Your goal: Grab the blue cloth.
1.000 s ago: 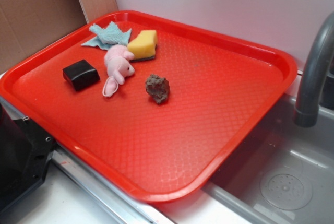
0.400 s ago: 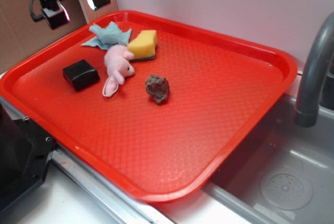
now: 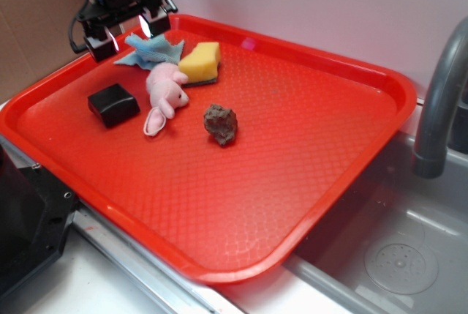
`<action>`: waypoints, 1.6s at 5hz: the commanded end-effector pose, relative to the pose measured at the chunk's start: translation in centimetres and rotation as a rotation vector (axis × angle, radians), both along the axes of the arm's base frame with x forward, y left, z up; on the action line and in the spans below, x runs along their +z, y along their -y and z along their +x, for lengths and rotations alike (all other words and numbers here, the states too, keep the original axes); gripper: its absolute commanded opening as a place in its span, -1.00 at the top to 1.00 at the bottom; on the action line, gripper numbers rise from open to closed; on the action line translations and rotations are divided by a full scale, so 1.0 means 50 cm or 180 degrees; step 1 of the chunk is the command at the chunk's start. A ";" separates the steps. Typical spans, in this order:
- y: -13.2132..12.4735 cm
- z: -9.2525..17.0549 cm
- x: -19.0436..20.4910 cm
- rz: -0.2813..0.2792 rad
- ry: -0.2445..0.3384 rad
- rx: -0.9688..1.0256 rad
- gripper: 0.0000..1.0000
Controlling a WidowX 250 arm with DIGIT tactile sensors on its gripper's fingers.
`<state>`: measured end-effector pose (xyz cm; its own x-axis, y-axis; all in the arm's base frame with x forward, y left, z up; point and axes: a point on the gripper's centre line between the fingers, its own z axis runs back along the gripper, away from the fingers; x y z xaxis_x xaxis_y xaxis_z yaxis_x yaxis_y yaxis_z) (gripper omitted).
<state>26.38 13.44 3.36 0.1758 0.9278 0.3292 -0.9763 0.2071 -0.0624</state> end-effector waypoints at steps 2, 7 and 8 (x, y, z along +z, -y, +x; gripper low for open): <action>-0.017 0.022 -0.023 0.0106 0.0097 0.0054 1.00; 0.058 0.016 0.147 -0.0312 -0.0308 -0.1174 1.00; 0.107 -0.010 0.220 -0.0840 -0.0248 -0.2000 1.00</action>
